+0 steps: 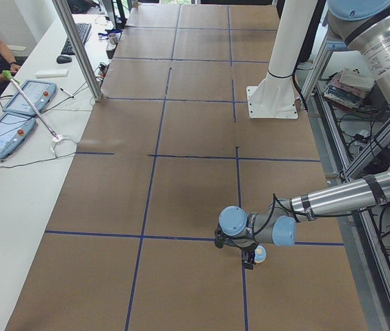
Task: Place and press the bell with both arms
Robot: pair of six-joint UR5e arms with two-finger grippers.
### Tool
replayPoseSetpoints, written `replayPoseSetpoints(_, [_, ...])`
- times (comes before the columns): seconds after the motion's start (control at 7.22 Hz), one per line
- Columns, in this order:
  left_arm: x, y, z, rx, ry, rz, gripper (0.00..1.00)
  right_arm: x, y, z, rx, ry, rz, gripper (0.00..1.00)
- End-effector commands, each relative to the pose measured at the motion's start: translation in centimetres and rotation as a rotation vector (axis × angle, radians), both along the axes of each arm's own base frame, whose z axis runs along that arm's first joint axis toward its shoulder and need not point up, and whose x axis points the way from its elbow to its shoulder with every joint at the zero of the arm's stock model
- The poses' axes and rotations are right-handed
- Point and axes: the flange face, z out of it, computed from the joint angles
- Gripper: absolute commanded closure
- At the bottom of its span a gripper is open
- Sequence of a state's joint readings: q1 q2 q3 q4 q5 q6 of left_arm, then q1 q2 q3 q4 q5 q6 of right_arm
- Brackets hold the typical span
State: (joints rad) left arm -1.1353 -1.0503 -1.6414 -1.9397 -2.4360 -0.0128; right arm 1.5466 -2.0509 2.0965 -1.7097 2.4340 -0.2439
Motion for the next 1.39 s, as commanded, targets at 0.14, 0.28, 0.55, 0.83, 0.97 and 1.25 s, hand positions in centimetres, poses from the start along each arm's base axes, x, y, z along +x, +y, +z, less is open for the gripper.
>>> replayPoseSetpoints(0.14, [3.1,-0.6,1.0,-0.001,-0.006,0.099,0.0,-0.1,0.0,0.0,0.001,0.0,-0.002,0.0])
replayPoseSetpoints(0.28, [3.2,-0.5,1.4,-0.006,-0.009,0.107,0.0,-0.1,-0.1,0.0,0.001,0.0,-0.002,0.0])
replayPoseSetpoints(0.55, [4.0,-0.5,1.4,0.01,-0.002,0.13,0.0,-0.1,-0.1,0.0,0.001,-0.002,-0.003,0.0])
replayPoseSetpoints(0.83, [4.4,-0.3,1.9,-0.026,-0.034,0.117,0.0,-0.1,-0.1,0.0,0.001,0.0,-0.005,0.0])
replayPoseSetpoints(0.97, [4.4,-0.6,2.0,-0.013,-0.066,0.112,0.0,-0.1,-0.1,-0.1,0.003,-0.001,-0.005,0.0])
replayPoseSetpoints(1.25, [5.2,-0.6,1.7,-0.042,-0.089,0.078,0.0,-0.2,-0.1,-0.1,0.003,-0.002,-0.005,0.0])
